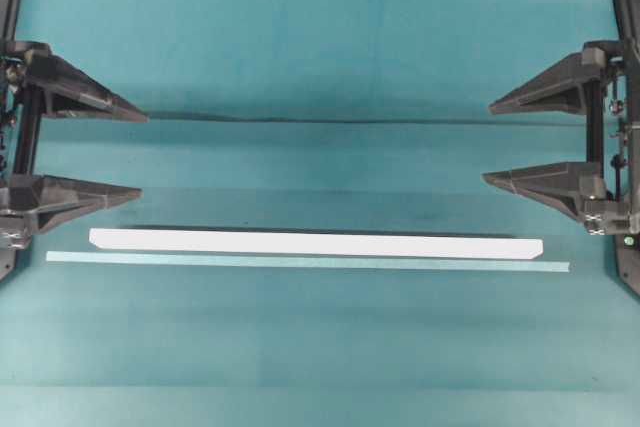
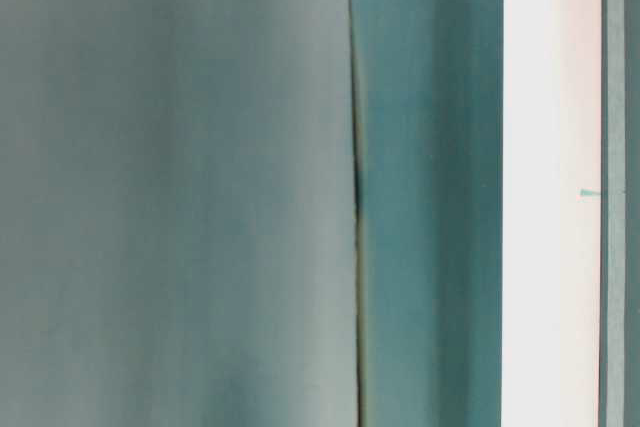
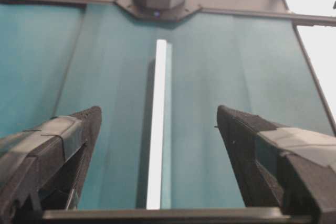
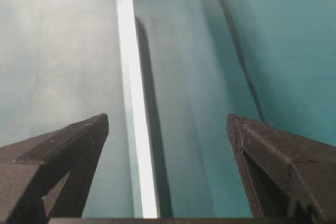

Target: Lift a wooden board with both hands.

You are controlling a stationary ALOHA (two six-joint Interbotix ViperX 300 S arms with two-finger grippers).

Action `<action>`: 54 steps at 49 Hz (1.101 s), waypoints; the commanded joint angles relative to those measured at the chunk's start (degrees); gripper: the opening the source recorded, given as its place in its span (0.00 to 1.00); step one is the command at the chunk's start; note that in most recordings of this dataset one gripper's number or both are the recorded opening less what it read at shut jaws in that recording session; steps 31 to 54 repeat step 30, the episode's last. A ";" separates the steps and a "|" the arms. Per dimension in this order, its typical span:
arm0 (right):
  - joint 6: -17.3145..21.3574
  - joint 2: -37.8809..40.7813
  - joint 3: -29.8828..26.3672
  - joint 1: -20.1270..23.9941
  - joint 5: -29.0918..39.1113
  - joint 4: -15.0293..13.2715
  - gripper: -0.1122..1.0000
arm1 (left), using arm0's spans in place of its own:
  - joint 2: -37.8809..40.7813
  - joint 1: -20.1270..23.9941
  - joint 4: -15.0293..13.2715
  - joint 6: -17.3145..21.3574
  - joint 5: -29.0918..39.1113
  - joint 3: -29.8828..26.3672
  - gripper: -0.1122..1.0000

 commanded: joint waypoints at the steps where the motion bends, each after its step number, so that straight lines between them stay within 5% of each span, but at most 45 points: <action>1: 0.26 0.09 -0.26 -0.09 -0.79 -0.09 0.94 | -0.09 0.09 0.00 -0.09 -0.53 -0.70 0.96; 54: 0.44 -0.35 1.41 -0.09 -0.97 -0.09 0.94 | -0.44 0.09 0.00 -0.53 -0.62 0.18 0.96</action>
